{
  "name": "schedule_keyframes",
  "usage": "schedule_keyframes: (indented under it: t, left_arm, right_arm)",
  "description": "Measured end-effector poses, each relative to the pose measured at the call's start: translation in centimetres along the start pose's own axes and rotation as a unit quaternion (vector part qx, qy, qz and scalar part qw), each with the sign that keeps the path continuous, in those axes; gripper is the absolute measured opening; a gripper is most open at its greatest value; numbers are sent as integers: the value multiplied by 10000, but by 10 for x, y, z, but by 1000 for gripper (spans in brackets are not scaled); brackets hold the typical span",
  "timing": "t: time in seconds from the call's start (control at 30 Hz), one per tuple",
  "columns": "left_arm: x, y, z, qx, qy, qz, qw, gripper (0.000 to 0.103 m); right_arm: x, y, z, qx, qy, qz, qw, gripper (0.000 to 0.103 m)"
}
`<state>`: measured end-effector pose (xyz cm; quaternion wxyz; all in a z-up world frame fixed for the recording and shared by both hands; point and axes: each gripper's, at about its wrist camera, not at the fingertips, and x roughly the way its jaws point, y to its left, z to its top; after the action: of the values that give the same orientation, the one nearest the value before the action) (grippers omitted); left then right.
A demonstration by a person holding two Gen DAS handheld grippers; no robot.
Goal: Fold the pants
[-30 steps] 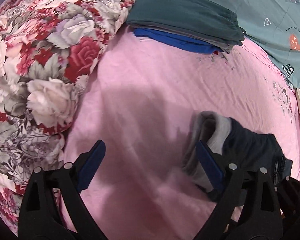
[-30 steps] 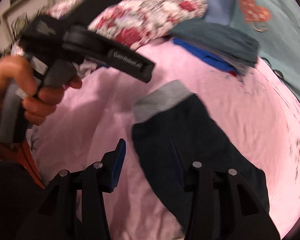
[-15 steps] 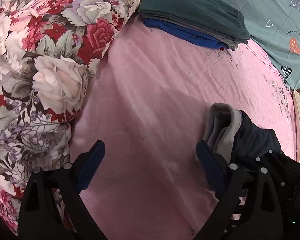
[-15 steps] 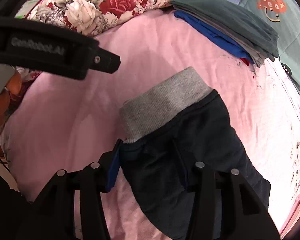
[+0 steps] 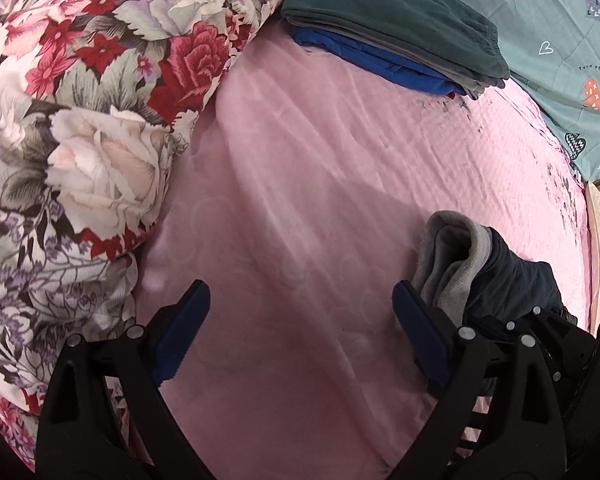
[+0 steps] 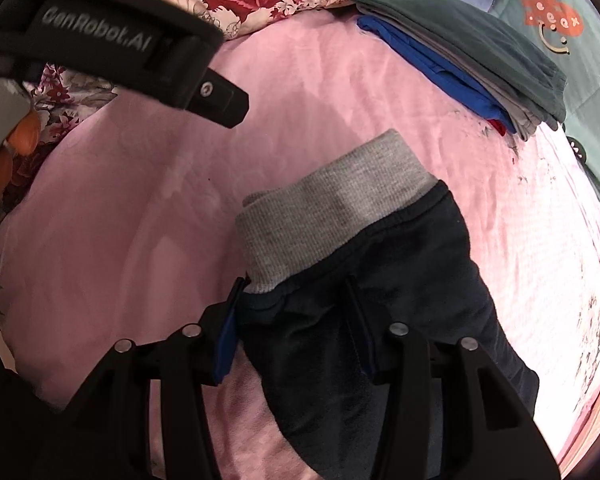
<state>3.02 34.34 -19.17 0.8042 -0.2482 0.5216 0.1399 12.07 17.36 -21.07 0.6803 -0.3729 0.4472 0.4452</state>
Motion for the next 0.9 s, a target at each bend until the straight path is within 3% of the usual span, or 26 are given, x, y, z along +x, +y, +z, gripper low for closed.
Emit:
schedule_keyframes:
  t: [0.07,0.13,0.3,0.4,0.53,0.77,0.8,0.83,0.9]
  left_arm:
    - [-1,0,2,-17,14,-80,10000,94]
    - [-1,-1,4,-56,36,-198,9998,94]
    - [3,-8,9,-120,159,-580,9981,95]
    - [7,-15,11,-258,361,-1113,9928,97]
    - [26,-32,16,-630,819,-1922,9759,100]
    - [69,-72,15,-682,1807,-2784,9408,99]
    - [72,-75,16,-736,1841,-2945,9349,94]
    - [73,-75,16,-754,1849,-3039,9315,75]
    - [78,-78,17,-747,1965,-3182,9244,52]
  right_arm:
    - [-7,-2,-3,92,-92,40,9999,27]
    - [-17,-11,-7,365,-266,192,9988,23]
    - [-41,-23,-16,847,-680,384,9933,22]
    - [-46,-27,-18,960,-772,426,9915,22]
    - [-48,-26,-18,927,-826,357,9916,22]
    - [-56,-18,-21,834,-875,229,9924,22]
    - [-57,-17,-22,825,-865,209,9926,22]
    - [-58,-16,-22,811,-851,188,9929,24]
    - [-60,-13,-24,791,-842,73,9933,31]
